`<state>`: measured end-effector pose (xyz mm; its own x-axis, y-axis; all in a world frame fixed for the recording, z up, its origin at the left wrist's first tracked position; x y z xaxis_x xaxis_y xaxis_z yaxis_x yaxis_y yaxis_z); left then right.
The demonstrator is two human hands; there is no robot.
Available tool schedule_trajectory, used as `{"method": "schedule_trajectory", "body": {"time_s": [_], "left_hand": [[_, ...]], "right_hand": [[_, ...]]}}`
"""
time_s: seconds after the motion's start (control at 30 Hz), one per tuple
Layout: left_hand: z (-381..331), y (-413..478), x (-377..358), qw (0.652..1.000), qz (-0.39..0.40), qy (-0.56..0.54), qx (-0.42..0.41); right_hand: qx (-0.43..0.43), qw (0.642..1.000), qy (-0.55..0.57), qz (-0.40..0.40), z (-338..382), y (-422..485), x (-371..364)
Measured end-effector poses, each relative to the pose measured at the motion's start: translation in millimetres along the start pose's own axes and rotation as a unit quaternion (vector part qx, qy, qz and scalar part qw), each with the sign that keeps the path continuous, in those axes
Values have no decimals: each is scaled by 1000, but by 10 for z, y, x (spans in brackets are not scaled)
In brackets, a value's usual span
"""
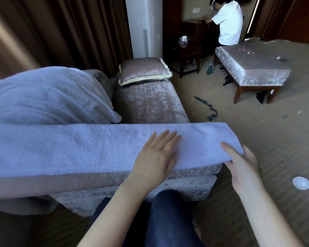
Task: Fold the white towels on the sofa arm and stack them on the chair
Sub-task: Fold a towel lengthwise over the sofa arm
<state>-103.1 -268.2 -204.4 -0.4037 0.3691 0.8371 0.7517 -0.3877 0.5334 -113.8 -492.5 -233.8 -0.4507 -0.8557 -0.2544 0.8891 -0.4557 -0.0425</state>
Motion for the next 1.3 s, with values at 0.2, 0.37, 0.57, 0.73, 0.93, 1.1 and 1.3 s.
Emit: {"method": "schedule_trajectory", "body": {"time_s": [0.2,0.37,0.57,0.73,0.93,1.1,1.3], "left_hand": [[-82,25,-433,999,33,35,-10],[-24,98,-219,966,75,-223,103],[265,145,460,770,-4,-530,356],[416,137,748,887,-39,-291,357],[521,122,790,834,-39,-406,372],[504,213,793,779,-6,-509,365],[626,359,1146,747,-45,-568,343]], "right_hand": [[-9,987,160,-21,-71,-107,-207],[69,993,94,-11,-93,-206,-334],[388,903,-156,98,182,-632,-894],[546,775,-286,139,145,-965,-1312],[447,855,-263,-12,-84,-895,-1075],[235,962,-124,-56,-303,-852,-1080],[238,962,-122,-47,-270,-866,-1351]]}}
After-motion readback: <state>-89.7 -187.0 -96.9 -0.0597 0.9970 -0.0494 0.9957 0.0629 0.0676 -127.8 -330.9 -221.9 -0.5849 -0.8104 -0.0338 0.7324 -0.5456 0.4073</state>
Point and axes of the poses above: each hand's wrist, its own y-axis towards the middle knuckle, its own x-axis out of the back of the hand, z = x × y, the point moved 5 cm from there along y, towards the middle knuckle, and after that the axes turned 6 degrees about x, right-handed, at the moved point
